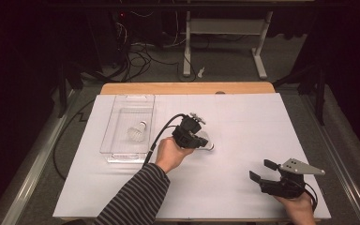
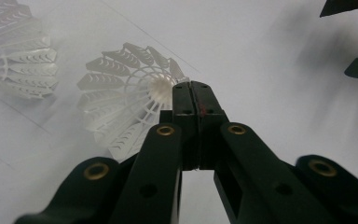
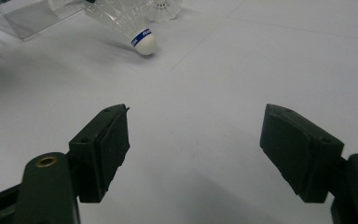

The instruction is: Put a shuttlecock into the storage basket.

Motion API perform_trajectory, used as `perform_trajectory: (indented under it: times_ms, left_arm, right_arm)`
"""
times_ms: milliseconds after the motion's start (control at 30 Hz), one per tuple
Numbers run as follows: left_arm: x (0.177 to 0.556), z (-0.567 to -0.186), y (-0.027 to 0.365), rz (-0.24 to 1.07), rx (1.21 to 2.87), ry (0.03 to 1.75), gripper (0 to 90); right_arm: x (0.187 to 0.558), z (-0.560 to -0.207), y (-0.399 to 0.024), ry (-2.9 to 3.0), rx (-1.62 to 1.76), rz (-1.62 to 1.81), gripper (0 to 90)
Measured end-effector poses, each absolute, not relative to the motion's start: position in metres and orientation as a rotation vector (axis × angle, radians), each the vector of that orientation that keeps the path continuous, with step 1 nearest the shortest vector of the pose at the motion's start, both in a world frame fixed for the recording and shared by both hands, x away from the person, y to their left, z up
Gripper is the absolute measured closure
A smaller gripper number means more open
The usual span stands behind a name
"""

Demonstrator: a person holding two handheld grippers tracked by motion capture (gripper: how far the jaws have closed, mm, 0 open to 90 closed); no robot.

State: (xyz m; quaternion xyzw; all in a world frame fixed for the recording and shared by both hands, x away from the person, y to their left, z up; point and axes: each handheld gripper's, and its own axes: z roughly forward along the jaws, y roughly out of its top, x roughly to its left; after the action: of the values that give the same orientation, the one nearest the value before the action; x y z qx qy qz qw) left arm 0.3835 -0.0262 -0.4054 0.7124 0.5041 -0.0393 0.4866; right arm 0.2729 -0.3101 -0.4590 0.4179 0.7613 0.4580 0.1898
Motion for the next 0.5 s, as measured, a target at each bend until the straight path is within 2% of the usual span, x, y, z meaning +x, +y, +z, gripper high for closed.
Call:
perform_trajectory:
  times_ms: [500]
  left_arm:
    - [0.3775,-0.3987,-0.0179,-0.082,1.733,1.206,89.6]
  right_arm:
    - [0.2726,-0.4589,-0.3101,2.139,1.173,1.289,24.3]
